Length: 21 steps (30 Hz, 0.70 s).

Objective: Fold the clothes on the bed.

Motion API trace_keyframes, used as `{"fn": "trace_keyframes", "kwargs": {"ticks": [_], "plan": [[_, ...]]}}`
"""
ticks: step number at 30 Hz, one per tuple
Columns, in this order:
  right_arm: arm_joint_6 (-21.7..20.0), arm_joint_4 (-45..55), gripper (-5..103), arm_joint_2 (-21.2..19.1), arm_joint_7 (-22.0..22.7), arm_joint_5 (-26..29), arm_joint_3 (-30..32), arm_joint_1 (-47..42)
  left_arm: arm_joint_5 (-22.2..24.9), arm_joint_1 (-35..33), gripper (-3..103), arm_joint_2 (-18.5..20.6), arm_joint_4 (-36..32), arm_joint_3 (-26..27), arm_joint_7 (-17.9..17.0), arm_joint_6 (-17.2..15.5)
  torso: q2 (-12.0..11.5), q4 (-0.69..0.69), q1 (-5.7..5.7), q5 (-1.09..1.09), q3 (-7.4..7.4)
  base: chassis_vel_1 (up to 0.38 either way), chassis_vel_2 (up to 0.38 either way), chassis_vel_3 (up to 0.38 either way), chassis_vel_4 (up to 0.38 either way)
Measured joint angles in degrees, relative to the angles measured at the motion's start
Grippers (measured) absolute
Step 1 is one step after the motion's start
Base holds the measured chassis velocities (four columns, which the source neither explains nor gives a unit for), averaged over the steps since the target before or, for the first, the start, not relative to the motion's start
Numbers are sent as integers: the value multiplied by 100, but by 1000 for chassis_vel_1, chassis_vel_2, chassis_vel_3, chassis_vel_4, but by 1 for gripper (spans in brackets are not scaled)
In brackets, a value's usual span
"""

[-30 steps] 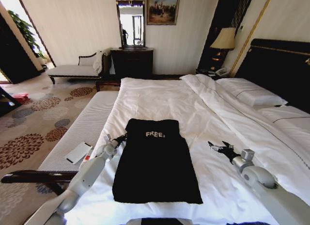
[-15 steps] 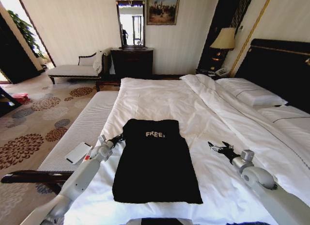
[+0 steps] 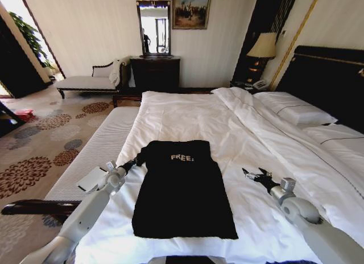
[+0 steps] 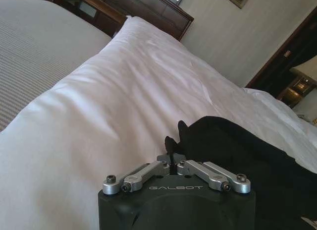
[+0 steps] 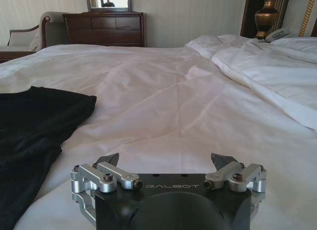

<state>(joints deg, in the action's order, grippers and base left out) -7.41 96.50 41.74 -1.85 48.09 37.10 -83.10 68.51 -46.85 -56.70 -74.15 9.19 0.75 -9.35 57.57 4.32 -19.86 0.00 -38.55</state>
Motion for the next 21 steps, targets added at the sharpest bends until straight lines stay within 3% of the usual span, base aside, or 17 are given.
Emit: {"fn": "trace_keyframes", "kwargs": {"ticks": [14, 21], "plan": [[5, -10, 100, -10, -31, 6, -27, 15, -494, -318, 1, -64, -135, 91, -104, 519, 0, -2, 0, 0, 0, 0, 0, 0, 0], [32, -4, 100, 33, -93, -19, 0, -41, -722, -71, 1, -182, 1, -1, -247, 756, 0, -1, 0, 0, 0, 0, 0, 0, 0]]}}
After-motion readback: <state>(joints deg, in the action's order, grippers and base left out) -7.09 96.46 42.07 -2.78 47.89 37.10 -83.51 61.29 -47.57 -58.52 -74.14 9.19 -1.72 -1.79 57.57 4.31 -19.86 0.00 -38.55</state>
